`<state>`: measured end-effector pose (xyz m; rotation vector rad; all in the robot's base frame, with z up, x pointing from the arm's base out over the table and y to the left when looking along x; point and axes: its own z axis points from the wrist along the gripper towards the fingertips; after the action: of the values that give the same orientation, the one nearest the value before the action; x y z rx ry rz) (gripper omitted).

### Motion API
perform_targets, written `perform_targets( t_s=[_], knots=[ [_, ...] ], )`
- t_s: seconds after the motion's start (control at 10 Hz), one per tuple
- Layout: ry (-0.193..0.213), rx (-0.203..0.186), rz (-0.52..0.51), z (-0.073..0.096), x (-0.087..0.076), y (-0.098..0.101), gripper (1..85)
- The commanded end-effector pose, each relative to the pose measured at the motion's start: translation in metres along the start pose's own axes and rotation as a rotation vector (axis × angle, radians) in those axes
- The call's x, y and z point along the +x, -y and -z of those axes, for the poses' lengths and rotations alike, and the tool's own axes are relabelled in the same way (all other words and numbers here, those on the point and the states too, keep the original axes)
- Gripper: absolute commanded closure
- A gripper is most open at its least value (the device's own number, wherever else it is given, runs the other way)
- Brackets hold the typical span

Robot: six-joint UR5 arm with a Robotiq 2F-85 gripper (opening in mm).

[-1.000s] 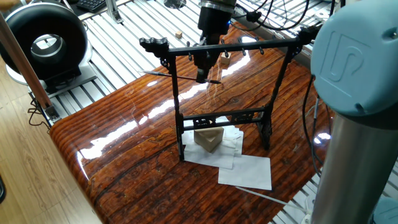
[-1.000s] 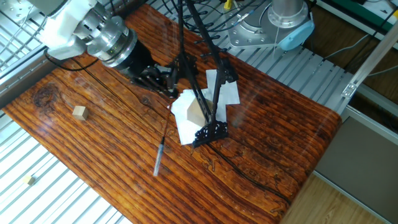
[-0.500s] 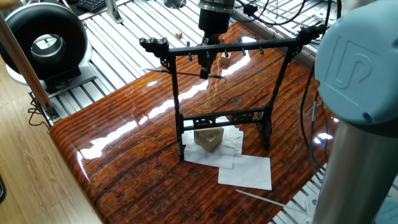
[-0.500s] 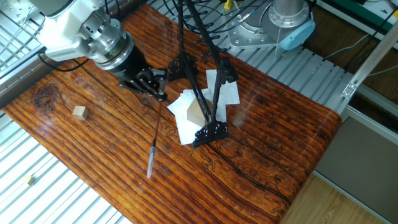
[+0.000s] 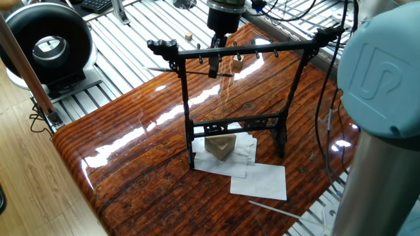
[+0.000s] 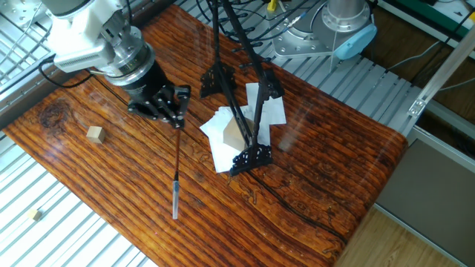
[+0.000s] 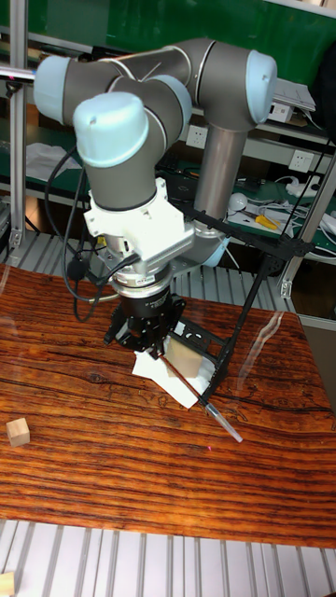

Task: Place the brush on the pen rack

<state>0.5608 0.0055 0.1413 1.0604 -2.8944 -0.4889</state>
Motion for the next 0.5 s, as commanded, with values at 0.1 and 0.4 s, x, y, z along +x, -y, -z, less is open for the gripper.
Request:
perform_targets(
  t_s=[0.1, 0.4],
  knots=[
    [-0.020, 0.098, 0.119, 0.007, 0.002, 0.023, 84.7],
    [-0.042, 0.228, 0.321, 0.012, -0.001, 0.056, 84.7]
  ],
)
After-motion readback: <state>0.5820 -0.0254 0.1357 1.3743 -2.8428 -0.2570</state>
